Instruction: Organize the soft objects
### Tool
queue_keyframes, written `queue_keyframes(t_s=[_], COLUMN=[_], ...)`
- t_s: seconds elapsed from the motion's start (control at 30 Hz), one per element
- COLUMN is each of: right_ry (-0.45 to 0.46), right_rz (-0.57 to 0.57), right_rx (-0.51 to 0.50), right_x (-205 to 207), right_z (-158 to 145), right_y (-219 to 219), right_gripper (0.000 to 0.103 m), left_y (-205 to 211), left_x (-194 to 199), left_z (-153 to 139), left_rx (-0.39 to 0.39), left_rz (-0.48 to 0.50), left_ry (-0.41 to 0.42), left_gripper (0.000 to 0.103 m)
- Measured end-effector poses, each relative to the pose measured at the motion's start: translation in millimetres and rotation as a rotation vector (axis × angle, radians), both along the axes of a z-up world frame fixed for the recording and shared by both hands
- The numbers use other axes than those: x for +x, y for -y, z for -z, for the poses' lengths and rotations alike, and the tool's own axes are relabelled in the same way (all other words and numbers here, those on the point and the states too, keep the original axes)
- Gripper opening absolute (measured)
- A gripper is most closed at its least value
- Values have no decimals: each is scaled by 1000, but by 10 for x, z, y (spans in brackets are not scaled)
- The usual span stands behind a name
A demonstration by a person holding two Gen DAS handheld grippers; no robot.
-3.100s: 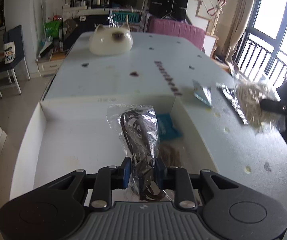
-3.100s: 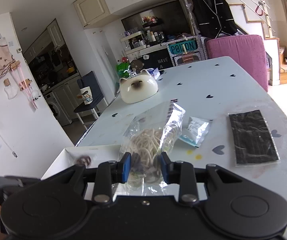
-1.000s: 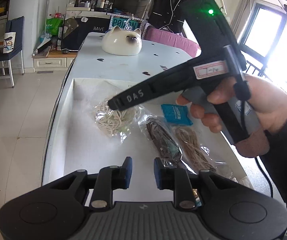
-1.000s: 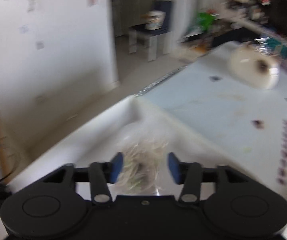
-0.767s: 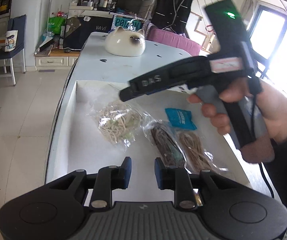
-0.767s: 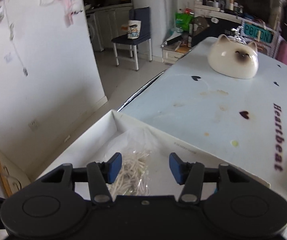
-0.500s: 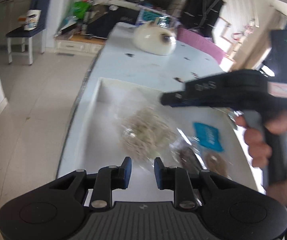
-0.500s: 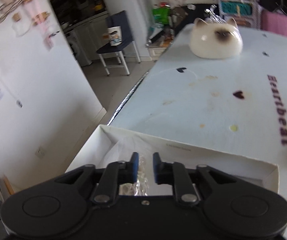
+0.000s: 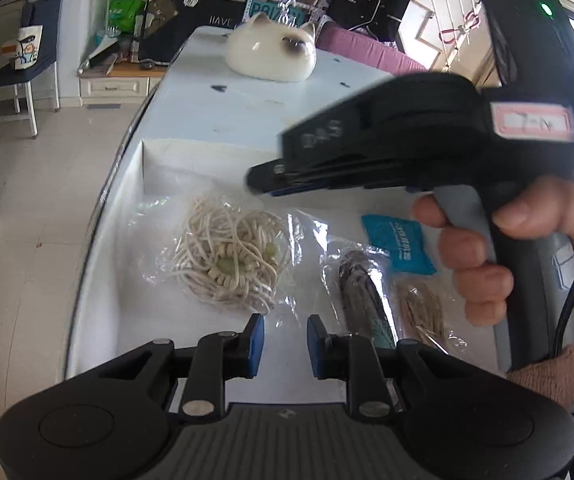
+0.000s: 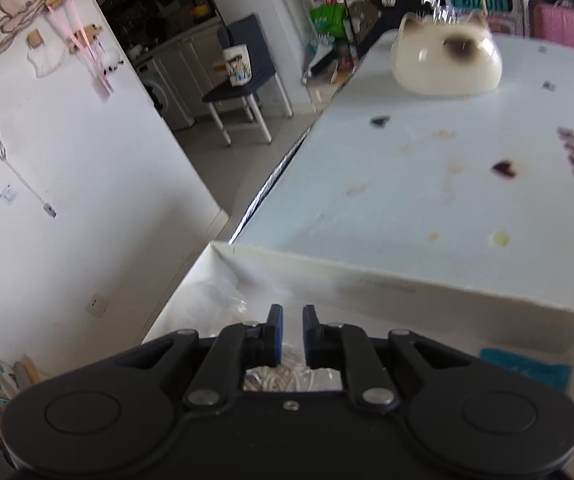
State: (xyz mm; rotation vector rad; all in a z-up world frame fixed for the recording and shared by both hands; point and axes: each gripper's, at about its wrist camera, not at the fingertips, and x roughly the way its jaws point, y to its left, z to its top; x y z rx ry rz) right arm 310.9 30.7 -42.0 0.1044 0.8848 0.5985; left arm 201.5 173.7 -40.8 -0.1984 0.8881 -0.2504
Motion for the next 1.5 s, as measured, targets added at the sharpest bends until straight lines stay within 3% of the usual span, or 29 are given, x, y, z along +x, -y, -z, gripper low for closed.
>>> queue_keyframes(t_s=[0.23, 0.37, 0.5, 0.67, 0.8, 0.9, 1.0, 1.13, 1.33, 1.5], right_ry=[45, 77, 122, 148, 160, 162, 170, 170, 195, 187], right_rz=[0, -13, -12, -3, -10, -17, -12, -4, 2, -2], right_rx=[41, 69, 62, 51, 54, 58, 52, 53, 28, 28], right_x=[-207, -443, -686, -907, -1021, -1066, -1109, -1146, -1252, -1294], right_z=[-192, -228, -250, -250, -262, -246, -216, -196, -163, -140], right_y=[348, 515, 688, 922, 1042, 1083, 1118, 1190, 1238, 1257], right_gripper=[12, 13, 14, 15, 15, 15, 17, 17, 17, 18], left_y=[-55, -14, 111, 204, 237, 195, 152, 149, 199, 178], left_x=[-26, 186, 389, 593, 619, 604, 471, 244, 77, 162], left_z=[-251, -291, -274, -124, -85, -125, -238, -274, -60, 89], left_rx=[38, 42, 94, 141, 165, 127, 101, 143, 216, 179], left_rz=[3, 23, 4, -6, -7, -25, -31, 15, 70, 23], left_ry=[103, 116, 150, 76, 85, 87, 107, 66, -33, -39], left_gripper=[23, 23, 24, 24, 24, 24, 25, 25, 25, 25])
